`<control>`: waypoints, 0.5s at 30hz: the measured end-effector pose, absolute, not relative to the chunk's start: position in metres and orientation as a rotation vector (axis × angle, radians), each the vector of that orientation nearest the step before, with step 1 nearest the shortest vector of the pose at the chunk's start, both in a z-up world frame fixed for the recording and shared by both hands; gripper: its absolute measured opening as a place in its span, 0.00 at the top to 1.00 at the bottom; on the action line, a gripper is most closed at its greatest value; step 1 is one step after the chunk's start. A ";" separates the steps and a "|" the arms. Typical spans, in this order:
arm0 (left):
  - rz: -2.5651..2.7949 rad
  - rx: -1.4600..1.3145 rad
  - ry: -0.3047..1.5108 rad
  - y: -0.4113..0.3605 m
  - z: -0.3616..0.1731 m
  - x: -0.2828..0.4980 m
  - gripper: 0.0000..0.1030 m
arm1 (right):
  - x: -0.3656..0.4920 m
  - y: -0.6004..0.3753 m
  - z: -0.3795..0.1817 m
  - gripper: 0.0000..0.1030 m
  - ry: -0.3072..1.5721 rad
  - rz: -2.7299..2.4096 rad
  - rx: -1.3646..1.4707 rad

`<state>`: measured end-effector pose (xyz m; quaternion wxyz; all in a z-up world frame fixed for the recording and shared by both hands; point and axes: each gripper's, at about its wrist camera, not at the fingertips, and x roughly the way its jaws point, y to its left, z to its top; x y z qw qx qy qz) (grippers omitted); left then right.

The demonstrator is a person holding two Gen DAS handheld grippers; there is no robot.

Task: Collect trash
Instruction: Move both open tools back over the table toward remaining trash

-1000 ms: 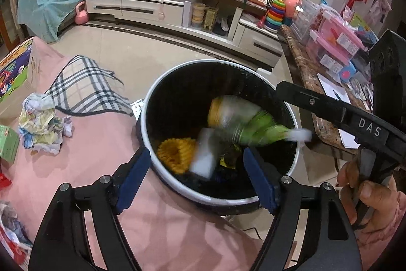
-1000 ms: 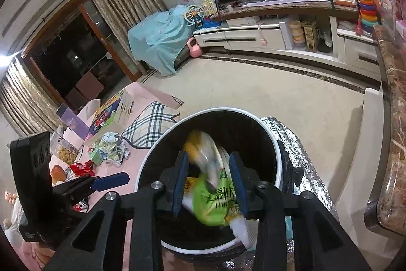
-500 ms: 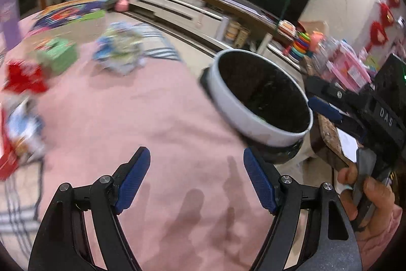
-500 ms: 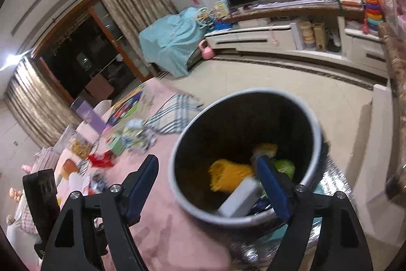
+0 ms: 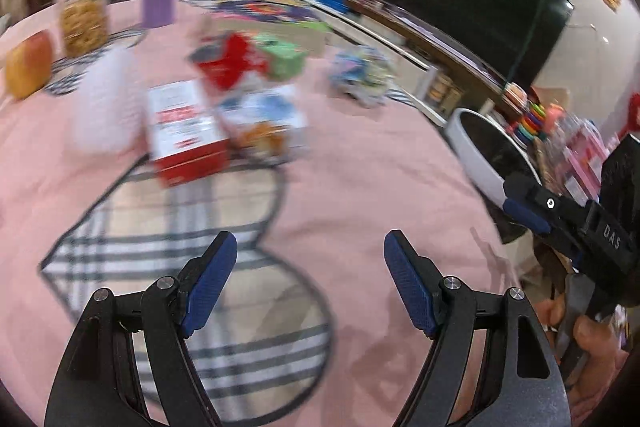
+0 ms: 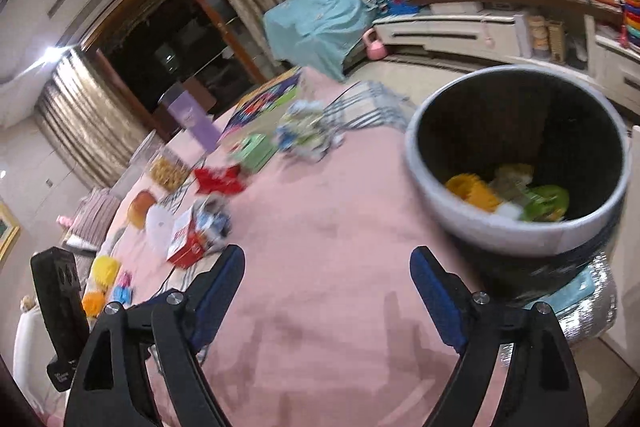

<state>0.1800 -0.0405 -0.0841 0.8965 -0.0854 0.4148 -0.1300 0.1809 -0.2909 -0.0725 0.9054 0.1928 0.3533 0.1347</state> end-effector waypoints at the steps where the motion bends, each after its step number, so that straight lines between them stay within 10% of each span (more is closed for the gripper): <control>1: -0.250 -0.193 0.862 -0.030 -0.087 0.177 0.24 | 0.181 -0.284 -0.074 0.16 0.732 0.287 0.394; 15: -0.089 -0.256 0.858 0.048 -0.095 0.166 0.24 | 0.195 -0.189 -0.093 0.16 0.799 0.410 0.295</control>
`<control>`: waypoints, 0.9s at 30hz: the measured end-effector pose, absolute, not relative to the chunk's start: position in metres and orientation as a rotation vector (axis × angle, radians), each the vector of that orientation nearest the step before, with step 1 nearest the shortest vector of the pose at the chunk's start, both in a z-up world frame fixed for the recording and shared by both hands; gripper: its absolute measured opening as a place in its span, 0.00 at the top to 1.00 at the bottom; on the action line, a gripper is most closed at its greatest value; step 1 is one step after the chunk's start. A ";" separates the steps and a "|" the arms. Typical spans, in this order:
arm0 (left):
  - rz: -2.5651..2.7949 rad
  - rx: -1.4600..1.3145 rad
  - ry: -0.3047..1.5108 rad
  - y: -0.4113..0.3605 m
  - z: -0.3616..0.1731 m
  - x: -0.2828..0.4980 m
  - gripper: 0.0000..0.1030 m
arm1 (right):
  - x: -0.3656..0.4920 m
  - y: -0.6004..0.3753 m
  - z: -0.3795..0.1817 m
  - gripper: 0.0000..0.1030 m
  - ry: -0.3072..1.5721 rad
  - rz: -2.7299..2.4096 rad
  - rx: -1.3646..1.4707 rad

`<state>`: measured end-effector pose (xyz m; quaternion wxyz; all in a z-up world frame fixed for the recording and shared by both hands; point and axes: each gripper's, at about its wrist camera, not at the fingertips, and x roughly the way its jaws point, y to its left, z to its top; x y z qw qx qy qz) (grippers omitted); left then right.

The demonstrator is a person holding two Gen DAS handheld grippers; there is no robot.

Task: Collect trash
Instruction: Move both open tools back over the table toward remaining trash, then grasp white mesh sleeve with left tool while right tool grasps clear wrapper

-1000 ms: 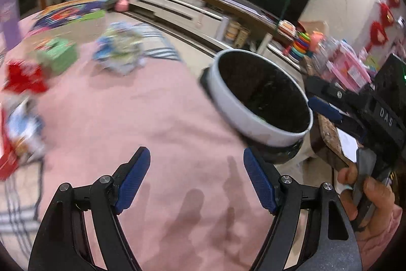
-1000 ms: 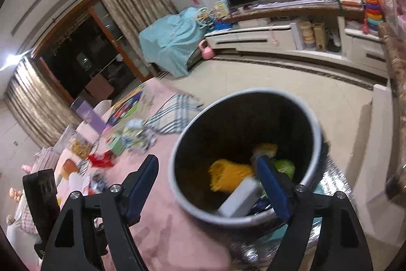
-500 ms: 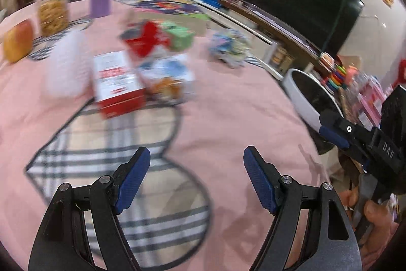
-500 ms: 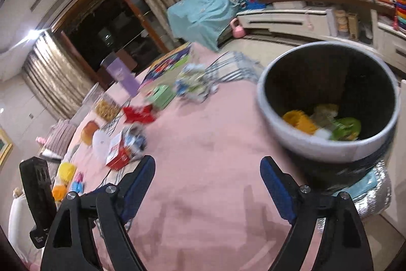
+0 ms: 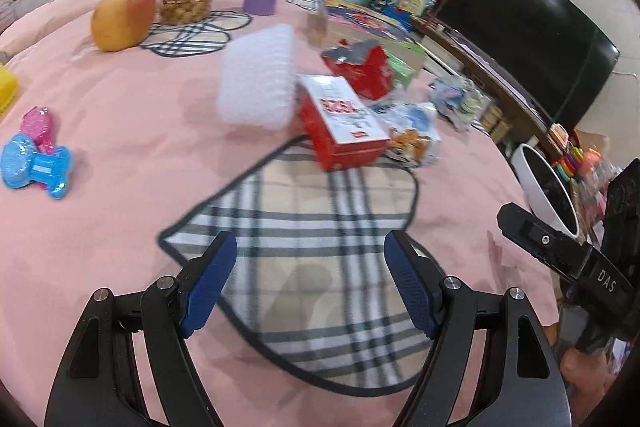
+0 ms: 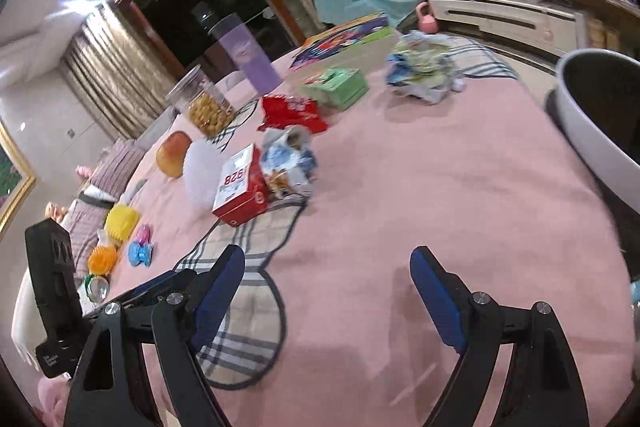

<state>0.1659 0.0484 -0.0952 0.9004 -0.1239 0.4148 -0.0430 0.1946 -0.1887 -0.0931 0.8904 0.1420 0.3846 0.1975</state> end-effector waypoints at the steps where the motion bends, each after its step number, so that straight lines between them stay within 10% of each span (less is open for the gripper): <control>1: -0.081 -0.253 0.858 0.050 -0.095 0.166 0.24 | 0.197 -0.184 -0.093 0.16 0.799 0.406 0.289; 27: 0.043 -0.174 0.869 0.076 -0.097 0.221 0.24 | 0.253 -0.136 -0.096 0.17 0.786 0.381 0.205</control>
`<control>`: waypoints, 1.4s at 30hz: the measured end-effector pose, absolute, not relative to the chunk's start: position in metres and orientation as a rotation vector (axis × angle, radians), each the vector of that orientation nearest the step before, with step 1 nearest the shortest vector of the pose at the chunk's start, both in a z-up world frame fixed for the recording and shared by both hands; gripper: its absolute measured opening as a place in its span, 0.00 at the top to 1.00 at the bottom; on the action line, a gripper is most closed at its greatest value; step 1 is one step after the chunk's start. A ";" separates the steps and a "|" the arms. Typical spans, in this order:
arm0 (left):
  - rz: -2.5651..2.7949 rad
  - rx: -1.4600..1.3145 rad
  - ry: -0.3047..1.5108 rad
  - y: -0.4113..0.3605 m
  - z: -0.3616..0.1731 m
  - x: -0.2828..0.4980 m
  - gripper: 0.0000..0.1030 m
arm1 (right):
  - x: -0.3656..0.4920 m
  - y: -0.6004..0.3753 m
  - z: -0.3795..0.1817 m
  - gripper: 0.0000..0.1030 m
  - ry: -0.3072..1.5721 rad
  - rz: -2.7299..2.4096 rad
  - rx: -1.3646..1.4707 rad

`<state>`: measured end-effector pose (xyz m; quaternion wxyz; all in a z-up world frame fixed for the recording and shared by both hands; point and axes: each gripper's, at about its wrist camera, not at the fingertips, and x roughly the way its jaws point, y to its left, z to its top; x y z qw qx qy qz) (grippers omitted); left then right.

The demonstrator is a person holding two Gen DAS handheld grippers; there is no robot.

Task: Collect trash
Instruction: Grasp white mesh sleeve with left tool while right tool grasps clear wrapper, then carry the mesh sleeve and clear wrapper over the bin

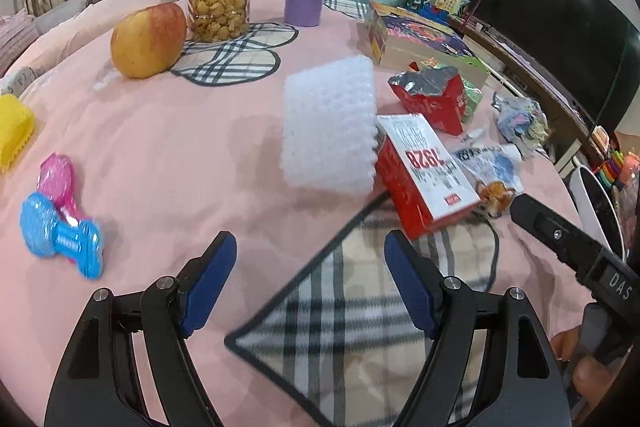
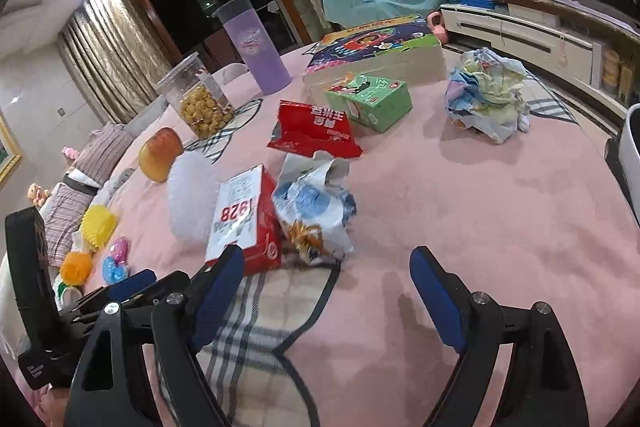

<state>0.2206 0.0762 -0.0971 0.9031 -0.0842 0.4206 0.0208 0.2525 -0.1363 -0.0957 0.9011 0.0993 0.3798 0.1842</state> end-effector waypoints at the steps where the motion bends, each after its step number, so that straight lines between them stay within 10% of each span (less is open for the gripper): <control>1: 0.039 -0.177 0.873 0.077 -0.097 0.224 0.24 | 0.255 -0.135 -0.096 0.17 0.788 0.382 0.202; 14: -0.002 -0.149 0.838 0.074 -0.097 0.254 0.28 | 0.281 -0.115 -0.102 0.19 0.820 0.429 0.150; 22: -0.036 -0.207 0.859 0.081 -0.104 0.258 0.87 | 0.278 -0.108 -0.101 0.56 0.805 0.473 0.131; 24: -0.033 -0.204 0.835 0.081 -0.101 0.252 0.88 | 0.273 -0.108 -0.097 0.79 0.781 0.457 0.111; 42: -0.139 -0.178 0.765 0.044 -0.074 0.185 0.90 | 0.221 -0.170 -0.077 0.79 0.723 0.437 0.198</control>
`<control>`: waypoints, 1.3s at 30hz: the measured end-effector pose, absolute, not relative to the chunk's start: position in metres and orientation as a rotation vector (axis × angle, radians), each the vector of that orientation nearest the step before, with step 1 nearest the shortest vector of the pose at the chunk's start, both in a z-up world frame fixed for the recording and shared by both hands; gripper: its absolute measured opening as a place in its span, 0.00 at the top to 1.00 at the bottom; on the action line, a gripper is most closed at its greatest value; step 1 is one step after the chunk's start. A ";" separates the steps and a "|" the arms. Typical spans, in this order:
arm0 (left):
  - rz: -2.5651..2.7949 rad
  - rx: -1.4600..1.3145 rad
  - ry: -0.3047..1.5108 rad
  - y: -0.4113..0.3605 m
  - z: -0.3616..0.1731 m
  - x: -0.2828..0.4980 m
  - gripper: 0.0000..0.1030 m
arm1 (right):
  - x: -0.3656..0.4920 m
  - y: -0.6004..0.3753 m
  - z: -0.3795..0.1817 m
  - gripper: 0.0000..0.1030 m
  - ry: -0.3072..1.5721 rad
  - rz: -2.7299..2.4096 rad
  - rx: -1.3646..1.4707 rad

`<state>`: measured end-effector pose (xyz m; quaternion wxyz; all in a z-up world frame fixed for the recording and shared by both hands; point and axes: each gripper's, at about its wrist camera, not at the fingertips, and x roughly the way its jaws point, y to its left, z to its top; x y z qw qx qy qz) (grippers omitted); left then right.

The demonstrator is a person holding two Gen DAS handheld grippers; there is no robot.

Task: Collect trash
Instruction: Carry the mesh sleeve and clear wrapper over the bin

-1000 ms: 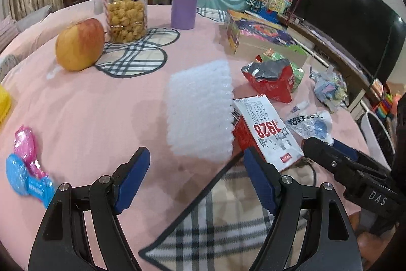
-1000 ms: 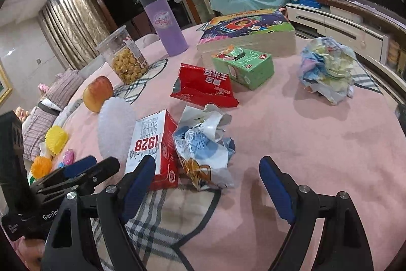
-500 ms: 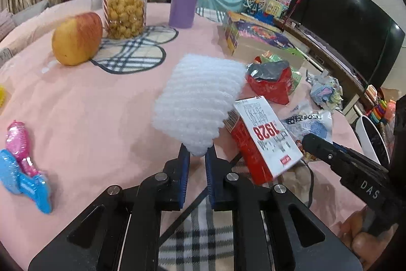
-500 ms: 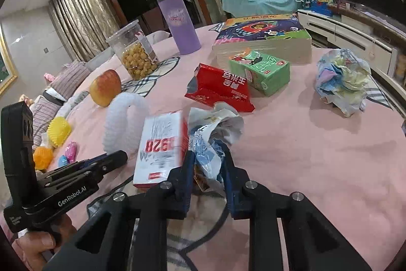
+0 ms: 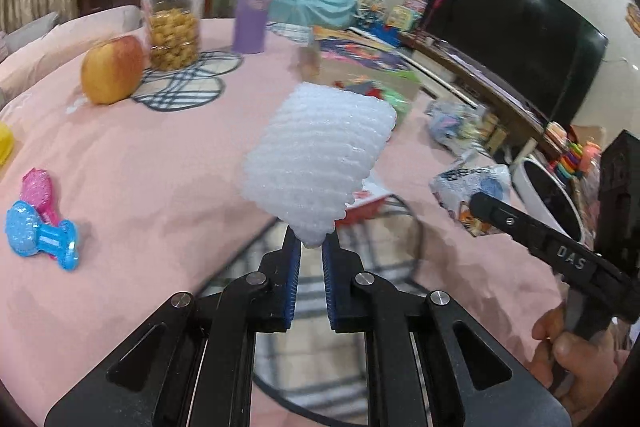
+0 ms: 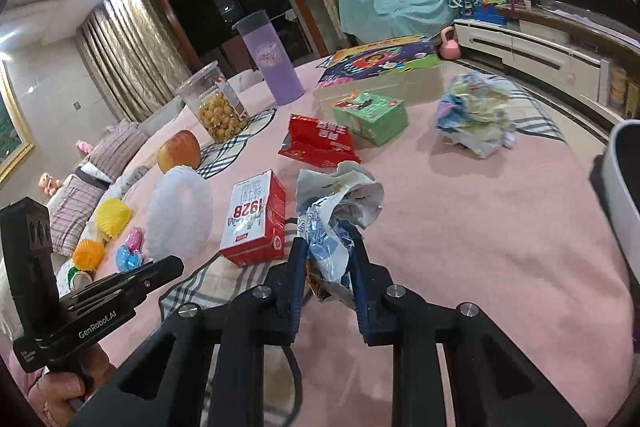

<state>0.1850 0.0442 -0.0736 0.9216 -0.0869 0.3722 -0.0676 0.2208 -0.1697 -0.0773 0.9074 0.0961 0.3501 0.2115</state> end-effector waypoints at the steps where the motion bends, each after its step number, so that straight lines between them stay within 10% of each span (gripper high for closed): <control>1: -0.153 -0.172 0.764 0.038 -0.072 0.185 0.90 | 0.217 -0.175 -0.076 0.79 0.718 0.430 0.201; 39: -0.588 0.068 0.829 -0.188 -0.058 0.201 0.90 | 0.155 -0.375 -0.045 0.79 0.591 0.090 0.334</control>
